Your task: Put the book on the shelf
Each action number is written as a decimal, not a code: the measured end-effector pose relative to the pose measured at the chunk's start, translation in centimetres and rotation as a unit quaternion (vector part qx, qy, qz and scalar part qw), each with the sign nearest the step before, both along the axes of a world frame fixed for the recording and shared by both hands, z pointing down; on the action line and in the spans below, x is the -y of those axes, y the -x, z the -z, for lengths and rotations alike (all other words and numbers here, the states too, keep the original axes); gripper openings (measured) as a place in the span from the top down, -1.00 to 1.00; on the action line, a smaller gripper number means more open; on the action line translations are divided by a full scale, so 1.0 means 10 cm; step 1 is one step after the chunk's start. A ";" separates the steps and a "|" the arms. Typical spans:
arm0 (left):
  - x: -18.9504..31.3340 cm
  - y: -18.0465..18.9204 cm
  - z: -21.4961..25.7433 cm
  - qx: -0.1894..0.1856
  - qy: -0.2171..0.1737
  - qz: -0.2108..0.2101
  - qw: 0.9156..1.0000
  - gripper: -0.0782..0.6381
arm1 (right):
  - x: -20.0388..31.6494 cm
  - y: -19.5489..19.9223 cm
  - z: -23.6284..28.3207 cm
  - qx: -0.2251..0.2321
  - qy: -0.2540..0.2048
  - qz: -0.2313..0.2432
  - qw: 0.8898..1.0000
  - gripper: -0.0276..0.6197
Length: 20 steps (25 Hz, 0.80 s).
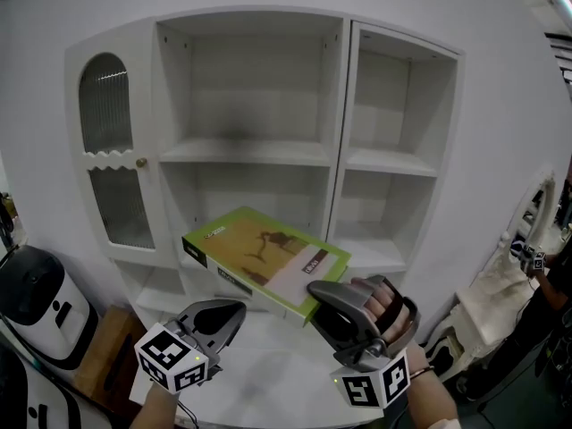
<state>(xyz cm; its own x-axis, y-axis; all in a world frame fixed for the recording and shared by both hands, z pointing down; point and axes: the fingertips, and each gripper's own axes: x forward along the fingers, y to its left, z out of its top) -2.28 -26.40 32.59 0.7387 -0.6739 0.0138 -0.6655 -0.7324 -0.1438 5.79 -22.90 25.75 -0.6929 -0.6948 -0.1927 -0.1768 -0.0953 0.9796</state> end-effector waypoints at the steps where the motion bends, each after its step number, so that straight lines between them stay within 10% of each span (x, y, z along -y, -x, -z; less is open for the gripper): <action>1: 0.02 -0.02 0.04 -0.002 0.002 -0.002 1.000 0.76 | 0.01 -0.01 0.04 -0.002 -0.001 0.003 1.000 0.44; 20: 0.39 0.24 0.54 0.000 -0.006 -0.040 0.999 0.76 | 0.05 0.25 0.93 -0.017 -0.013 0.040 0.999 0.44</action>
<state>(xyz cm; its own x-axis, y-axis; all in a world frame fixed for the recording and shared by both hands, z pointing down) -4.65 -30.34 27.19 0.7901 -0.6129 0.0057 -0.6051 -0.7814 -0.1529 3.26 -23.37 16.49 -0.7525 -0.6320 -0.1853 -0.1510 -0.1084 0.9826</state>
